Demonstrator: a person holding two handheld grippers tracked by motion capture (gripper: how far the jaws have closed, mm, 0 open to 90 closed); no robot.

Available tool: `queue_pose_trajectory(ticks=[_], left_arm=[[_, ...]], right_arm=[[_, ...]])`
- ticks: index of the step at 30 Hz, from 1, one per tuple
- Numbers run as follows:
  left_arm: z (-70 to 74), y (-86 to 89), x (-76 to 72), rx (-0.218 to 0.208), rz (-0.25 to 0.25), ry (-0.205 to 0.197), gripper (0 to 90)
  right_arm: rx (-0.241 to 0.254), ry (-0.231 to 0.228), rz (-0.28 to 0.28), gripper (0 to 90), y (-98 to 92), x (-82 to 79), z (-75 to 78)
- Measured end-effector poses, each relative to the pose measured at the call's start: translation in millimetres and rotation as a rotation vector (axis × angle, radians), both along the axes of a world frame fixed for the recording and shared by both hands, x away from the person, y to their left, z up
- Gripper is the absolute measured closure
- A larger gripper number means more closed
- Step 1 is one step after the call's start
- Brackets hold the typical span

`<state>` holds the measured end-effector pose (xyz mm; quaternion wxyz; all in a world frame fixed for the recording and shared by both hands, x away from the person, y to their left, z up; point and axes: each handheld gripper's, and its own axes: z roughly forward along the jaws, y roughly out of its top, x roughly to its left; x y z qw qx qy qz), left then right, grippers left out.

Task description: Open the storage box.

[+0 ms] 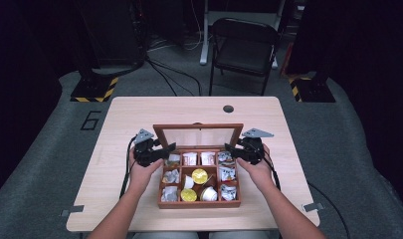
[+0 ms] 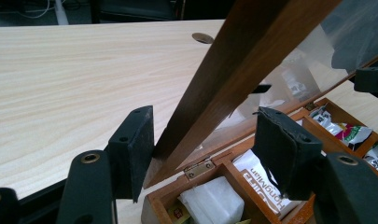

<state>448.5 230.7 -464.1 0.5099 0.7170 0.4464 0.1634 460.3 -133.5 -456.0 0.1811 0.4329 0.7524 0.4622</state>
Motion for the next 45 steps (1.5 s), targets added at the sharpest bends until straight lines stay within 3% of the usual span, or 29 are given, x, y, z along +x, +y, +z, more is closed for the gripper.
queue_pose_trajectory(ticks=[36, 45], left_arm=[[-13.0, -2.1, 8.9, -0.01, 0.02, 0.019, 38.5], [-13.3, -2.9, 10.4, 0.001, 0.035, 0.016, 41.6]], right_arm=[[0.0, 0.016, -0.027, 46.2, 5.3, 7.1, -8.8], [-0.025, -0.005, -0.039, 49.0, 8.2, 7.2, -9.3]])
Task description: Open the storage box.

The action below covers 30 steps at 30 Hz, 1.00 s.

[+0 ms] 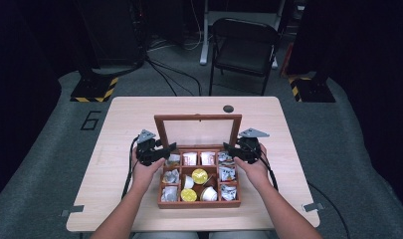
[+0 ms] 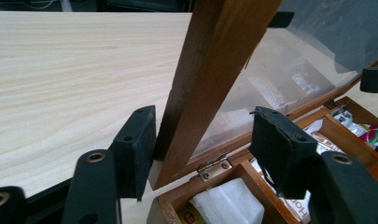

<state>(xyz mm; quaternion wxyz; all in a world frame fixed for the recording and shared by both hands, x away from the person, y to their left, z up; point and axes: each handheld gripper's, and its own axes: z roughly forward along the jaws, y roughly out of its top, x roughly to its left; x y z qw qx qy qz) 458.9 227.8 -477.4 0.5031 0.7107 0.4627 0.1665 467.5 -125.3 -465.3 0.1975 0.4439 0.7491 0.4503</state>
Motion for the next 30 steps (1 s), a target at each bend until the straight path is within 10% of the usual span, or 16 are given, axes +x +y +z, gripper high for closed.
queue_pose_trajectory(ticks=[30], left_arm=[[-1.4, -5.5, 11.5, 0.012, 0.06, 0.02, 47.5]], right_arm=[[0.017, 0.008, -0.053, 53.6, 1.7, 10.2, -3.9]])
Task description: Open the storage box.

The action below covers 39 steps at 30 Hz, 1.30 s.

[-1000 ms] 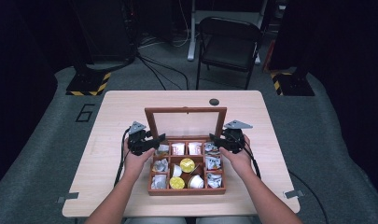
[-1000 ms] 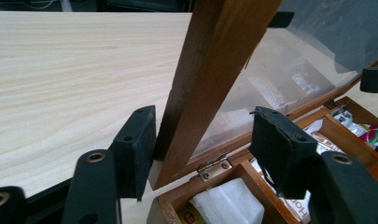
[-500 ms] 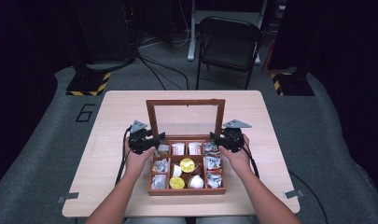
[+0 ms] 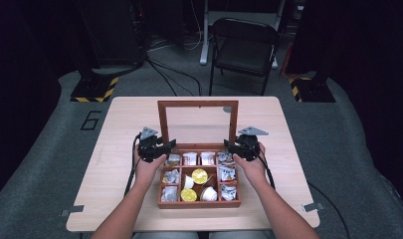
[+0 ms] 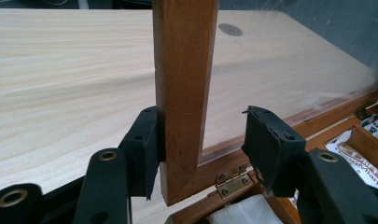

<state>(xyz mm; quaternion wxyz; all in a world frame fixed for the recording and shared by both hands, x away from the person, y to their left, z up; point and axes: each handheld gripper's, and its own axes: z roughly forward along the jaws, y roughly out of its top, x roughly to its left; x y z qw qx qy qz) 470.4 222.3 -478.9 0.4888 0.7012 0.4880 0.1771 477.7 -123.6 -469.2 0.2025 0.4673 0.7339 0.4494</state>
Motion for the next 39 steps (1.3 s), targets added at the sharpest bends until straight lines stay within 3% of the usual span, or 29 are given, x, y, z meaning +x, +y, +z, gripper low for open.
queue_pose_trajectory(ticks=[8, 13, 39], left_arm=[[-1.4, 0.5, 2.9, -0.014, 0.006, 0.009, 48.4], [-2.3, -0.2, 5.2, -0.018, 0.015, 0.018, 48.5], [-5.3, 1.7, 14.5, -0.036, 0.013, 0.05, 47.6]], right_arm=[[0.007, 0.011, -0.004, 53.5, 0.0, 2.9, -0.8], [-0.019, 0.011, -0.008, 52.9, 2.0, 5.1, -0.6], [0.009, 0.062, -0.019, 52.7, 1.3, 14.6, -1.2]])
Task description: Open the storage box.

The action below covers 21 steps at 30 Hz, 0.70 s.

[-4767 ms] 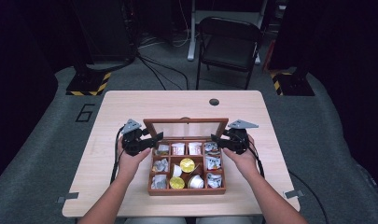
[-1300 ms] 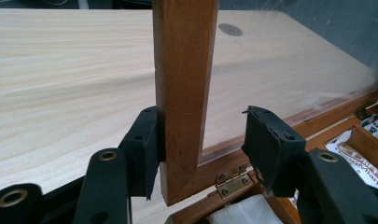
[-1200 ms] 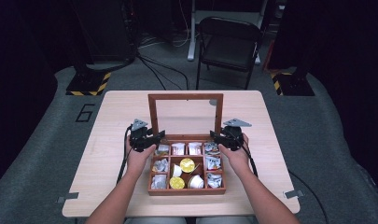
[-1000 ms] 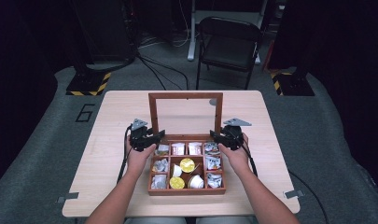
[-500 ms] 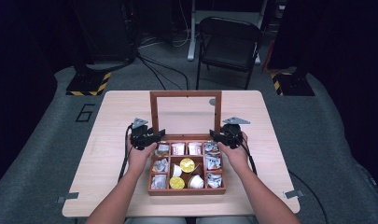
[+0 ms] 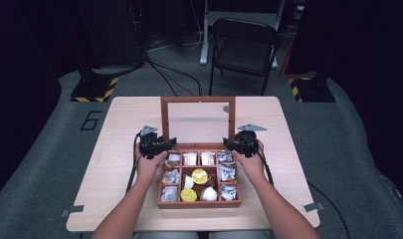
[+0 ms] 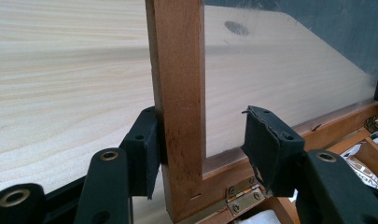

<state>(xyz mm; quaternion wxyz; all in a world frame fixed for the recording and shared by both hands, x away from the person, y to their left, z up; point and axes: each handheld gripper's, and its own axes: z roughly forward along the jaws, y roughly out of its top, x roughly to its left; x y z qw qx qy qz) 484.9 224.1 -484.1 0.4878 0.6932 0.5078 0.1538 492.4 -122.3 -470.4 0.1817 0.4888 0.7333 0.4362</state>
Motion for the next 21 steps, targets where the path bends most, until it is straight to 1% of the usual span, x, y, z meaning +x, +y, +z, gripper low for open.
queue_pose_trajectory(ticks=[7, 9, 12, 15, 18, 21], left_arm=[[-0.5, -0.2, 1.8, -0.012, 0.003, 0.013, 47.6], [-0.5, 0.3, 2.2, -0.01, -0.003, 0.018, 47.5], [-1.2, 0.6, 2.9, -0.018, -0.001, 0.021, 47.5], [-1.8, 0.5, 3.9, -0.025, 0.001, 0.027, 47.2], [-1.2, 0.1, 4.6, -0.02, -0.001, 0.034, 46.6], [-1.8, 0.2, 5.5, -0.026, -0.001, 0.04, 46.2]], right_arm=[[0.006, 0.013, 0.001, 52.1, -0.4, 2.0, -1.1], [0.012, 0.018, 0.001, 52.1, -0.4, 2.2, -1.3], [0.013, 0.021, -0.003, 52.0, -0.7, 2.8, -1.7], [0.023, 0.03, -0.004, 51.8, -0.7, 3.4, -2.2], [0.024, 0.029, -0.005, 51.6, -0.7, 3.7, -2.5], [0.024, 0.031, -0.009, 50.9, -0.5, 4.0, -2.9]])
